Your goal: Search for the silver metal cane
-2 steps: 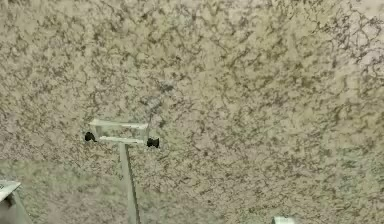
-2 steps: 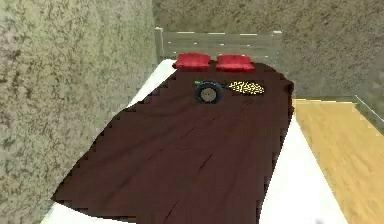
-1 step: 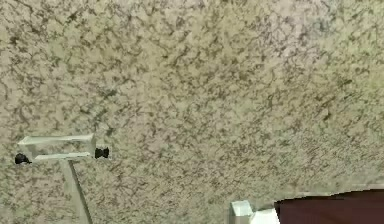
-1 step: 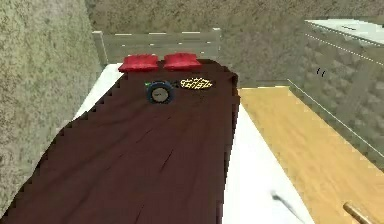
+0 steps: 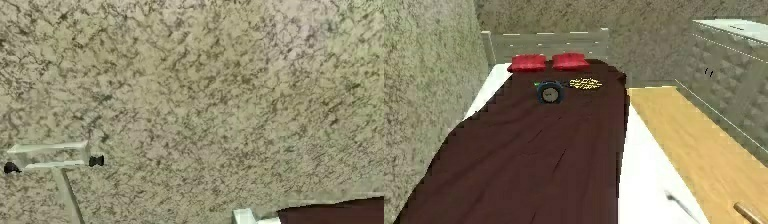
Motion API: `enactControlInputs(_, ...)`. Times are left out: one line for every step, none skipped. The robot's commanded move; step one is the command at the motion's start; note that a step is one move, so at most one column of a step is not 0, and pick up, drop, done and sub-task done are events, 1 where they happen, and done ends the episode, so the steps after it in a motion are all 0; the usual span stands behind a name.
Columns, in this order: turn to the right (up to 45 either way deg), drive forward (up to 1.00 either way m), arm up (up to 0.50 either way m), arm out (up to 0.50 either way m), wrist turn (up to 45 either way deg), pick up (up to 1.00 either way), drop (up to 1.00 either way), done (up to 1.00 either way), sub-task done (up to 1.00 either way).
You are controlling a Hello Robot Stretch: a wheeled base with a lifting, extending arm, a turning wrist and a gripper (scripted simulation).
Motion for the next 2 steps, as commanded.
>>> enactControlInputs(-39.0,0.00,0.00,0.00,0.0,0.00,0.00,0.00,0.00)
enactControlInputs(0.0,0.00,0.00,0.00,0.0,0.00,0.00,1.00,0.00)
